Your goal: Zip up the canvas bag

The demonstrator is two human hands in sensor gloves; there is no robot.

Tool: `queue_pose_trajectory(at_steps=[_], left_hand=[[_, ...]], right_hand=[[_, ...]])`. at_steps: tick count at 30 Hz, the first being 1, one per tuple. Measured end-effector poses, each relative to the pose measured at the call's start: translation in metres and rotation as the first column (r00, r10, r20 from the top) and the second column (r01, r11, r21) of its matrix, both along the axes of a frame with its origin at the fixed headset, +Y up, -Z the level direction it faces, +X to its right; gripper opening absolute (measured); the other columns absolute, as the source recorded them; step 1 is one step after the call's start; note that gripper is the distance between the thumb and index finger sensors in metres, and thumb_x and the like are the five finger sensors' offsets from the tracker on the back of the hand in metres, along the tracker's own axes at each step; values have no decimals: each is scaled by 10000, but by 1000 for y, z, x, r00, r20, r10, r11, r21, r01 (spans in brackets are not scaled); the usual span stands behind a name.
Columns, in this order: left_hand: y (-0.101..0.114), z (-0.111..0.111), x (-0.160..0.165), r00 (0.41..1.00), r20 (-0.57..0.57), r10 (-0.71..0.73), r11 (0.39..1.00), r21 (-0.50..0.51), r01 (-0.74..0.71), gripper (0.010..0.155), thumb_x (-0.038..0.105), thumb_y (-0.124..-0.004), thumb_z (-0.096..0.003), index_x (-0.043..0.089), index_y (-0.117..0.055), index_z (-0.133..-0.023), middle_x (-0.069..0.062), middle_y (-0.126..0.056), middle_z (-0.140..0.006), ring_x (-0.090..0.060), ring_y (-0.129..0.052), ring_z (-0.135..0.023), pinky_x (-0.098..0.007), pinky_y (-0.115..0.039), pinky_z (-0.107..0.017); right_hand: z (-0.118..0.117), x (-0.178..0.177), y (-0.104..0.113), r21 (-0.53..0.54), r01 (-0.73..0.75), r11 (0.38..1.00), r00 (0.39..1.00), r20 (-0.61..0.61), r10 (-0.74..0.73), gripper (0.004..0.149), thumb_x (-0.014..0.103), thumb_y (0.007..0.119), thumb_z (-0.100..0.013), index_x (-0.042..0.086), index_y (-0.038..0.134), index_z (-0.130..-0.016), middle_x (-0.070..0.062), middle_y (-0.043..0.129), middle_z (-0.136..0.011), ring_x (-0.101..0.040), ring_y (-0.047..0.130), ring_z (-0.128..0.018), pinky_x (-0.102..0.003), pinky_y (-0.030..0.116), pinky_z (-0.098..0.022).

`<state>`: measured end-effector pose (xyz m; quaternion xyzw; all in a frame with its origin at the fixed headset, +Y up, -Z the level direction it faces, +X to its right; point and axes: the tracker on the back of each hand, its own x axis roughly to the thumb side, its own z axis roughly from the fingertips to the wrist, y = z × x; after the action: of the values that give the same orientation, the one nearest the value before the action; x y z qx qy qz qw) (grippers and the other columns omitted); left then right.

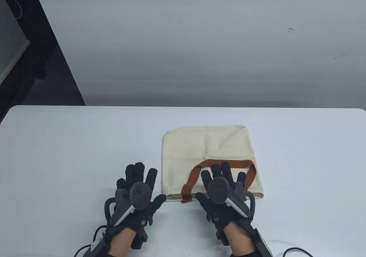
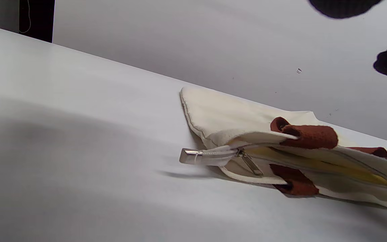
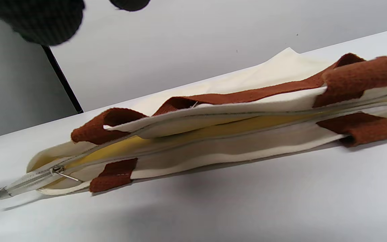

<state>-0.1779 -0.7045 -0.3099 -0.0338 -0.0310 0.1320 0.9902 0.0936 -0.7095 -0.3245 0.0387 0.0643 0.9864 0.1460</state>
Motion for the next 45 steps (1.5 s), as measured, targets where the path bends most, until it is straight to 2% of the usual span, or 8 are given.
queue_pose_trajectory(at_steps=[17,22,26,28,31,36,40,45], left_hand=[[4,-1,-6,998,-3,66,997,28,-66,820,719,-633,-327,511,-269,-1031,37,-117,-1187,-261,-122,-1155,-644,-313,-795],[3,-1,-6,997,-2,78,996,36,-77,809,704,-650,-331,496,-309,-1034,25,-203,-1197,-282,-206,-1163,-641,-362,-792],[-6,-5,-4,998,-6,60,998,-9,-60,795,680,-679,-336,477,-362,-1036,12,-357,-1194,-304,-383,-1149,-615,-471,-773],[-13,-8,-1,999,-7,31,999,-35,-31,749,636,-714,-342,446,-471,-1024,12,-545,-1151,-311,-568,-1096,-591,-564,-735],[-26,-14,3,1000,-8,-25,994,-103,24,689,584,-754,-345,413,-588,-991,16,-723,-1061,-303,-759,-980,-551,-665,-663],[-52,-25,12,990,1,-144,967,-212,141,638,541,-785,-342,389,-672,-951,16,-825,-969,-273,-893,-804,-503,-740,-556],[-60,-28,21,969,6,-248,955,-163,246,581,522,-803,-333,386,-741,-894,37,-876,-867,-240,-925,-676,-468,-766,-491],[-66,-29,28,967,24,-255,958,-133,256,469,497,-800,-339,387,-811,-794,39,-901,-755,-220,-926,-566,-450,-770,-458]], right_hand=[[-3,6,0,-7,96,995,995,-9,-96,724,579,667,-390,380,333,-1001,57,91,-1087,-184,-67,-1030,-621,-69,-661],[1,7,1,18,125,992,992,-28,-125,723,584,663,-388,364,352,-1002,31,127,-1089,-216,-22,-1035,-638,-21,-661],[2,7,1,25,136,990,990,-39,-135,721,584,660,-389,357,357,-1002,23,136,-1088,-227,-11,-1034,-643,-2,-661],[2,6,1,24,136,990,990,-45,-135,719,585,658,-390,354,361,-1003,20,141,-1088,-232,-5,-1034,-646,5,-660],[2,5,0,21,136,991,990,-53,-135,718,585,656,-389,351,365,-1002,15,148,-1087,-237,1,-1034,-648,12,-658],[2,3,0,16,136,991,989,-61,-135,718,585,655,-389,348,367,-1003,12,151,-1087,-241,7,-1033,-649,20,-658],[3,3,-1,9,139,990,988,-63,-138,716,585,654,-390,345,371,-1002,9,155,-1086,-244,10,-1032,-650,26,-659],[3,2,-1,2,137,991,988,-72,-137,718,588,655,-389,343,371,-1002,5,160,-1086,-247,14,-1032,-651,36,-660]])
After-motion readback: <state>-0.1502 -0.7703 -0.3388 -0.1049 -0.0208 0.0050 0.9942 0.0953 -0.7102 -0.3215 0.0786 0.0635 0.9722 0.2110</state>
